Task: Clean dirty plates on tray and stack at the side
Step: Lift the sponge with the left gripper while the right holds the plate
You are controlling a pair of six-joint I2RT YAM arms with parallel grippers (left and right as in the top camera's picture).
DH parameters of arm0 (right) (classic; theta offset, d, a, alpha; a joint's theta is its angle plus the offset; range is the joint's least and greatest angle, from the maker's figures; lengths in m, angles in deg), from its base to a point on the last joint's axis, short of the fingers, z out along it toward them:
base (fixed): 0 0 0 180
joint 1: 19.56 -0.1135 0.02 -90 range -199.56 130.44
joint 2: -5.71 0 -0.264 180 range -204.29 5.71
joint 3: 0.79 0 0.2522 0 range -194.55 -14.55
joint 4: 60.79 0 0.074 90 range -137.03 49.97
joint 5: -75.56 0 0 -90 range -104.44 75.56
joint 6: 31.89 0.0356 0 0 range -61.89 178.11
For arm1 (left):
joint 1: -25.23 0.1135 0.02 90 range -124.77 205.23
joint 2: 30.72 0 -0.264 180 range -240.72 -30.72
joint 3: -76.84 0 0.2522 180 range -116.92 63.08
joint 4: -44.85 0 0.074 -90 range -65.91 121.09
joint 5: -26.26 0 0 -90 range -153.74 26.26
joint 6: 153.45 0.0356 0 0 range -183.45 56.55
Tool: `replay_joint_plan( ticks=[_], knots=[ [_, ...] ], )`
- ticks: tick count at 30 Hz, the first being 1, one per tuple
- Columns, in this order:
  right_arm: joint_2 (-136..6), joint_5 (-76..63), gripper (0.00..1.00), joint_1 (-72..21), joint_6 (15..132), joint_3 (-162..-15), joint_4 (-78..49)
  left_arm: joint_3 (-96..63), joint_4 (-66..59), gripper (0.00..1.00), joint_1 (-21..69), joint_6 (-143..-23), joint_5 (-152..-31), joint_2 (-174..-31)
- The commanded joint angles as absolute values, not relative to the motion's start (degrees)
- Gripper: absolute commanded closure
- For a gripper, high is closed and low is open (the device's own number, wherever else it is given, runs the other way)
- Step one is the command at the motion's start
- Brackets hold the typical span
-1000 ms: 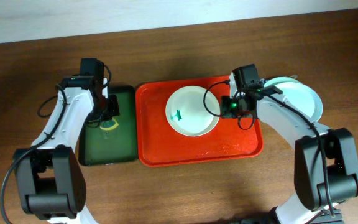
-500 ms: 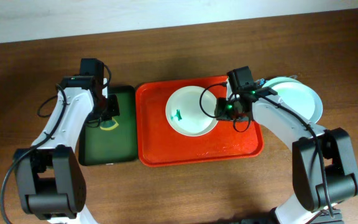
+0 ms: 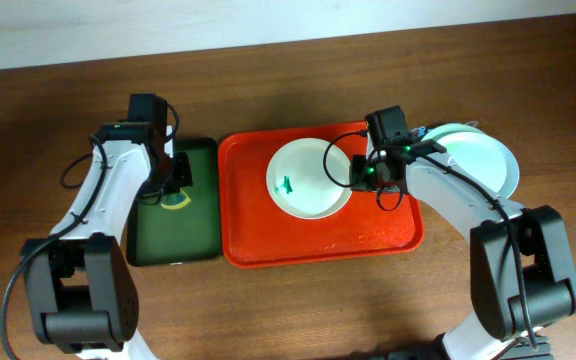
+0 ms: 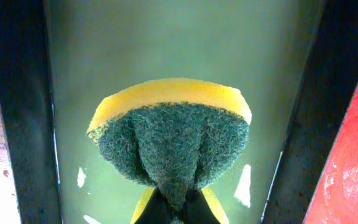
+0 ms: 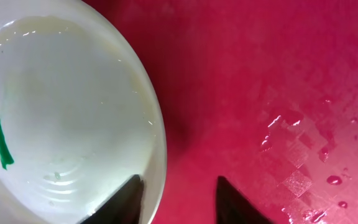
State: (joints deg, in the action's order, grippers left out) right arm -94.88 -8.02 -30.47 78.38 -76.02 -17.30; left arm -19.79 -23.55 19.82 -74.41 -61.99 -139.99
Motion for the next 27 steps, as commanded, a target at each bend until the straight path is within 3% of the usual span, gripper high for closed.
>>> replay_joint_plan(
  ticks=[1,4,7,9,17,22,24,27],
  knots=[
    [-95.28,-9.09,0.67,-30.80,78.51,-75.49,-17.30,-20.65,-23.61,1.00,19.73,-74.46,-61.79,-138.68],
    [-95.28,-9.09,0.68,-30.80,78.51,-75.49,-17.23,-20.65,-23.59,1.00,19.73,-74.46,-61.79,-138.68],
    [-95.28,-9.11,0.81,-30.80,78.51,-75.49,-17.34,-20.65,-23.59,1.00,19.73,-74.46,-61.79,-138.68],
    [-95.28,-9.11,0.76,-30.80,78.51,-75.49,-17.32,-20.65,-23.59,1.00,19.73,-74.46,-61.79,-138.68],
    [-95.28,-9.09,0.76,-30.80,78.53,-75.49,-15.99,-20.65,-23.61,1.00,19.73,-74.46,-61.79,-138.68],
    [-95.28,-8.87,0.88,-30.80,78.53,-75.49,-14.28,-20.65,-23.61,1.00,19.73,-74.46,-61.79,-138.68],
    [-95.28,-8.92,0.88,-30.80,78.53,-75.49,-14.37,-20.65,-23.61,1.00,19.73,-74.46,-61.79,-138.68],
    [-95.28,-8.96,0.75,-30.80,78.51,-75.49,-15.18,-20.65,-23.61,1.00,19.73,-74.46,-61.79,-138.68]
  ],
)
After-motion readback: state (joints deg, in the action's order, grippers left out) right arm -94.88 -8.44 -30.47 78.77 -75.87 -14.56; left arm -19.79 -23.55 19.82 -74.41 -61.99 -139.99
